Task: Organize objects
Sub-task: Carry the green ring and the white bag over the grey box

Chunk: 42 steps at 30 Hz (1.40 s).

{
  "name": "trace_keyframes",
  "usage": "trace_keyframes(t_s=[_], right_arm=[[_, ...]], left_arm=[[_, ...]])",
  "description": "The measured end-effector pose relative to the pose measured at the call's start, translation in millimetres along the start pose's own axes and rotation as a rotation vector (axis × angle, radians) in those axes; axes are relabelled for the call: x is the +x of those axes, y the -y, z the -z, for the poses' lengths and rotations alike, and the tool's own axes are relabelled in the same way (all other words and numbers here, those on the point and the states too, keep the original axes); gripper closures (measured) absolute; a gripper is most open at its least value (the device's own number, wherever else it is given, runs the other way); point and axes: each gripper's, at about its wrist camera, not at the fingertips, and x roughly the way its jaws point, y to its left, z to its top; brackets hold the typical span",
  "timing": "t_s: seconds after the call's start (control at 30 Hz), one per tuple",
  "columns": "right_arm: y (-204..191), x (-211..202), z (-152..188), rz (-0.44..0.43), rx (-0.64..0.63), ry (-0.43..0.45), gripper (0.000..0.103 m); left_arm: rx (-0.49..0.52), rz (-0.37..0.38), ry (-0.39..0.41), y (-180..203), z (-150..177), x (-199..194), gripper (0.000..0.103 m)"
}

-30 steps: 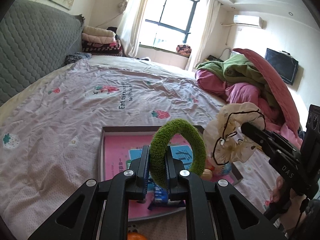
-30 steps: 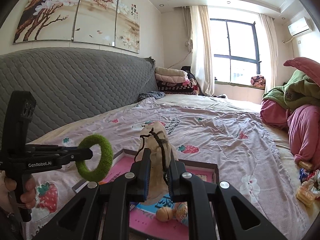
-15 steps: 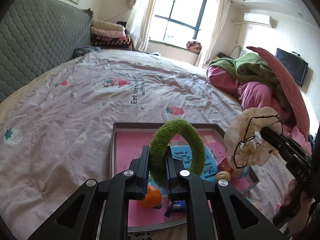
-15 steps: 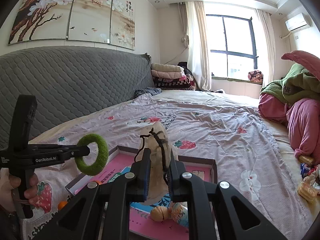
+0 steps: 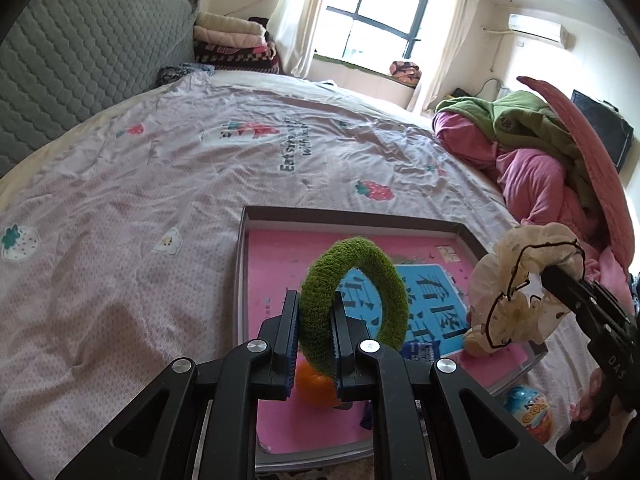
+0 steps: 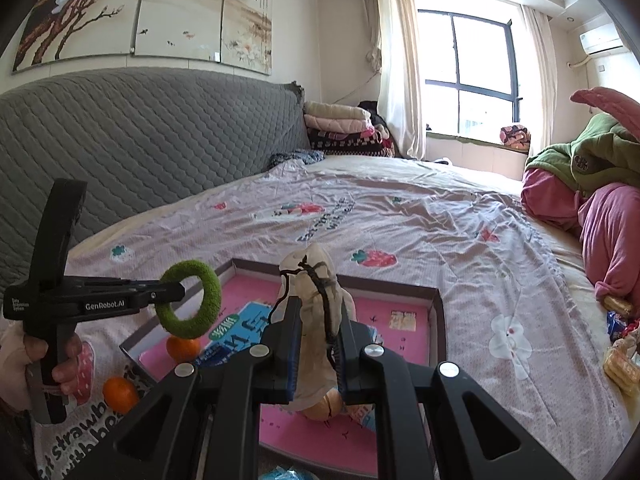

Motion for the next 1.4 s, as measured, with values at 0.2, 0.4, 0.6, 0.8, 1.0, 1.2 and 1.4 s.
trace_keyframes(t_s=[0.2, 0.4, 0.6, 0.8, 1.0, 1.2, 1.4], right_arm=[[-1, 5, 6, -0.004, -0.007, -0.025, 0.088], [-1, 2, 3, -0.002, -0.007, -0.004, 0.088], [1, 2, 3, -0.003, 0.000, -0.003, 0.088], [3, 8, 7, -0.013, 0.021, -0.031, 0.088], [0, 18, 15, -0.014, 0.008, -0.067, 0.088], [-3, 27, 22, 0.012, -0.016, -0.119, 0.088], [-1, 30, 25, 0.055, -0.029, -0.140, 0.088]], left_arm=[[-0.014, -0.004, -0.013, -5, 2, 4, 0.089], [-0.035, -0.005, -0.007, -8, 0, 1, 0.089], [-0.032, -0.013, -0.023, -10, 0, 6, 0.089], [-0.032, -0.023, -0.025, -10, 0, 8, 0.089], [-0.002, -0.041, -0.033, -8, 2, 10, 0.089], [0.007, -0.056, -0.043, -9, 3, 13, 0.088], [0.003, -0.063, -0.050, -11, 3, 16, 0.088]])
